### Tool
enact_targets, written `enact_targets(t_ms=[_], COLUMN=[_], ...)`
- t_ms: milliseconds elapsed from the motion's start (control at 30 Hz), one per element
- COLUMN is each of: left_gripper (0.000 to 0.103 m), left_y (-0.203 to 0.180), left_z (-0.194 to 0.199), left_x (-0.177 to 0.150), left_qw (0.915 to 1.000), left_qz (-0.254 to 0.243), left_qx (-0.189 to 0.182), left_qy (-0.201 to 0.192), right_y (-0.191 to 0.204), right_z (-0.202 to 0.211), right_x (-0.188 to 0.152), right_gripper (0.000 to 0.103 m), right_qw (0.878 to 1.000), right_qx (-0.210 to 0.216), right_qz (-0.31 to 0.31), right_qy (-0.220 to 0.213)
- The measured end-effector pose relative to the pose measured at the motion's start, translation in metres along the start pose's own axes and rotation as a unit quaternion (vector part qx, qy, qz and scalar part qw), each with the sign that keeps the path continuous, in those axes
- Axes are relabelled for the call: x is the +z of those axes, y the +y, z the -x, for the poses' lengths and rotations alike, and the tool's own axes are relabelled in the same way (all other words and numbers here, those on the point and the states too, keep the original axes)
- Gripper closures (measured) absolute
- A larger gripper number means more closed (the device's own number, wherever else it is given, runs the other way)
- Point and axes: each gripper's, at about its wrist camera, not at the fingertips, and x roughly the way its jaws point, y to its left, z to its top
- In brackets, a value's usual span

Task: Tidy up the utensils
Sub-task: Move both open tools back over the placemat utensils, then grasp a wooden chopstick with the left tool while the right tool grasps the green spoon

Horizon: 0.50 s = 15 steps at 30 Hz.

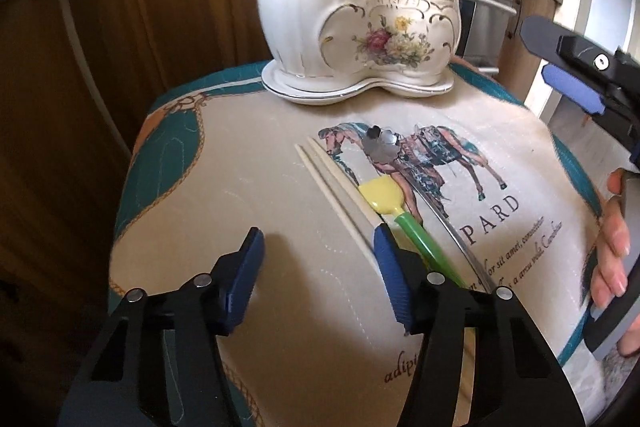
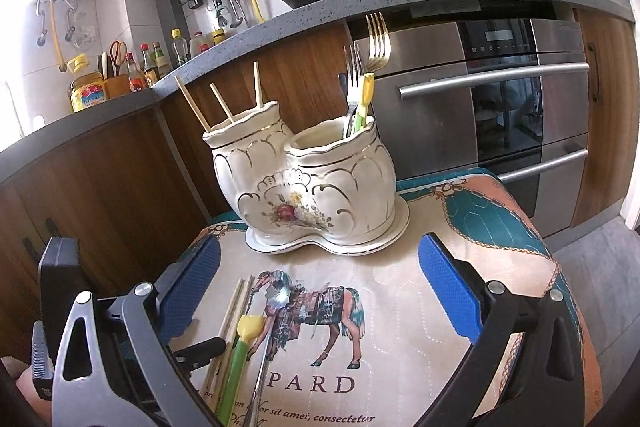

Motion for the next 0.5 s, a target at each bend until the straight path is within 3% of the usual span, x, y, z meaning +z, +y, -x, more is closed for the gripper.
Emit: enact_targets(t_ms=[200,333,467,500], left_gripper=[0.067,0.091,0.095,0.095], left_y=[-0.011,-0.004,0.005,0.006], left_z=[-0.002,-0.001,0.002,0.004], left_x=[0.013,0.014,0.012,0.011], left_qw=[0.9991,0.9988,0.9989,0.9990], left_qz=[-0.029,-0.027,-0.017,-0.017], left_qx=[-0.016,-0.019,-0.025,-0.024], left_qy=[0.028,0.038,0.036,0.035], right_y=[0.004,0.005,0.011,0.012], right_z=[0.001,0.003,-0.001,-0.002], right_x=[0.000,0.001,0.004,0.003], right_gripper=[0.005,0.005,0.005,0.009], right_qw=[1.000,1.000,0.998,0.997], right_qx=[0.005,0.011,0.008,0.009], right_qz=[0.010,0.014,0.023,0.022], right_qy=[0.000,0.002,0.054,0.067])
